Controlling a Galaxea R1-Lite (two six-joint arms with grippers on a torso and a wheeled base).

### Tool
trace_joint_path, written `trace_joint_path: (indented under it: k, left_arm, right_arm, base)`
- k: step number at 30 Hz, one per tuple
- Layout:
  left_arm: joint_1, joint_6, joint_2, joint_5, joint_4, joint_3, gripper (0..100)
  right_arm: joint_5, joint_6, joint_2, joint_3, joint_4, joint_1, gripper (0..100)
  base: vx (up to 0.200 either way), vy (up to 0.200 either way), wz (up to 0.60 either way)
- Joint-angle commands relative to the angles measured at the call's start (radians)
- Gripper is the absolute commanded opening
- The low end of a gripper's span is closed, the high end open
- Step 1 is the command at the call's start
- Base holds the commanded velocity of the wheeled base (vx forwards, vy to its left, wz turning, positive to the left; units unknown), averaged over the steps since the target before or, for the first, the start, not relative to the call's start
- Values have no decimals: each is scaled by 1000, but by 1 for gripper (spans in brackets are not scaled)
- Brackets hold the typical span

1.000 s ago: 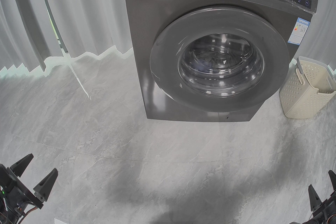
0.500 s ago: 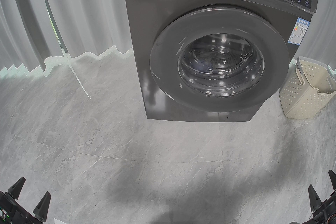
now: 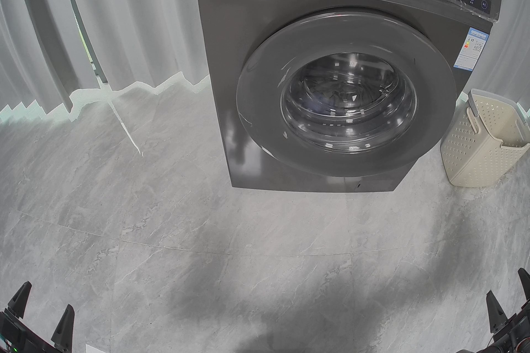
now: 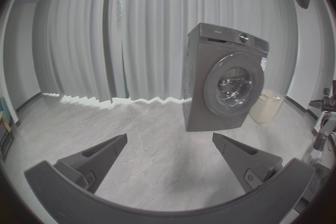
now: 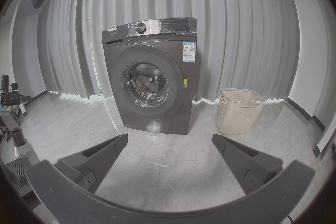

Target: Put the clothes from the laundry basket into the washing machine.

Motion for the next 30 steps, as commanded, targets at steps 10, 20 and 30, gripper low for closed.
trace_joint_path:
  k: [10, 20, 30]
  left_arm:
    - [-58, -8, -84, 10, 0, 18, 100]
    - [-60, 43, -84, 7, 3, 18, 100]
    - [-57, 40, -84, 60, 56, 16, 100]
  right_arm:
    - [1, -1, -9, 16, 0, 0, 100]
    - [1, -1, -9, 16, 0, 1, 100]
    - [1, 1, -9, 16, 0, 0, 100]
  base:
    - [0, 0, 0]
    - [0, 0, 0]
    - [0, -140, 0]
